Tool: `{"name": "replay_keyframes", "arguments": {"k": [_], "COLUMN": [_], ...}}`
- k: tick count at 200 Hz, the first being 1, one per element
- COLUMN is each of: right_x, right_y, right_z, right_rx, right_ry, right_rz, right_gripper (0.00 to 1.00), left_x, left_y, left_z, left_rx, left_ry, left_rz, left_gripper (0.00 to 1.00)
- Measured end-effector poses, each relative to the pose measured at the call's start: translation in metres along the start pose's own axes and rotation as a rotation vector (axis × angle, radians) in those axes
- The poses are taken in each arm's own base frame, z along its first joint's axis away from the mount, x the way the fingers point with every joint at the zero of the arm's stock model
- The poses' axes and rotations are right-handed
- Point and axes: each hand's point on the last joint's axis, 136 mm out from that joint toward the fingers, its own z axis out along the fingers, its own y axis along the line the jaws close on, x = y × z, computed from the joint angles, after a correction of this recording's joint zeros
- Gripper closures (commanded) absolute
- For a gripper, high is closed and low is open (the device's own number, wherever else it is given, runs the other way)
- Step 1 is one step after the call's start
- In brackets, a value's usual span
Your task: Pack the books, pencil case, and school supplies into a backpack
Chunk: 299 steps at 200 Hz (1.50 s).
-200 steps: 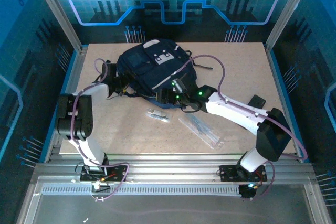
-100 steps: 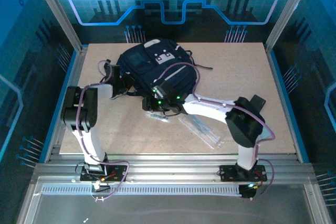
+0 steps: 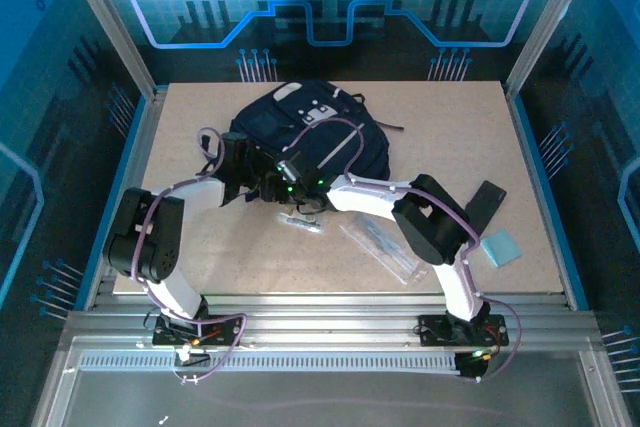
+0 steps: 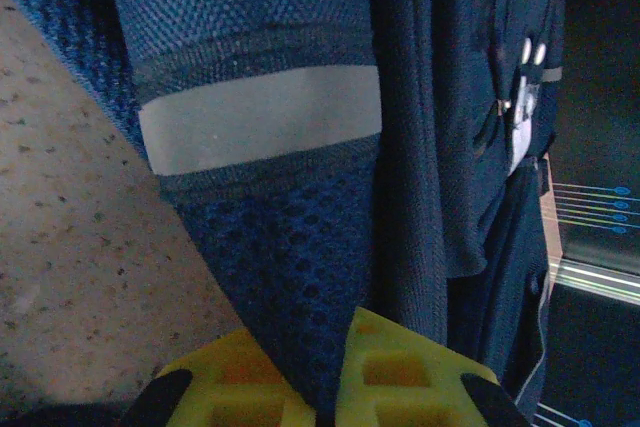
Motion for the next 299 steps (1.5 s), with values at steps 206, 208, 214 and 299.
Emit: {"name": "replay_keyframes", "arguments": {"k": [206, 208, 214, 299], "right_x": [-0.024, -0.024, -0.022, -0.018], "right_y": [-0.026, -0.026, -0.026, -0.058], "right_z": [-0.001, -0.002, -0.003, -0.041], "right_rx": [0.187, 0.179, 0.159, -0.055], "right_ry": [-0.173, -0.168, -0.157, 0.034], "right_rz": [-0.094, -0.093, -0.089, 0.031], "right_gripper": [1.00, 1.00, 1.00, 1.00], "left_x": [0.005, 0.005, 0.004, -0.017], "left_y": [-0.011, -0.011, -0.010, 0.002], "left_z": [-0.023, -0.023, -0.023, -0.002], "left_rx": [0.026, 0.025, 0.022, -0.020], "left_ry": [-0.061, -0.061, -0.062, -0.063], "left_rz": [-0.007, -0.007, -0.009, -0.015], "left_gripper": [1.00, 1.00, 1.00, 1.00]}}
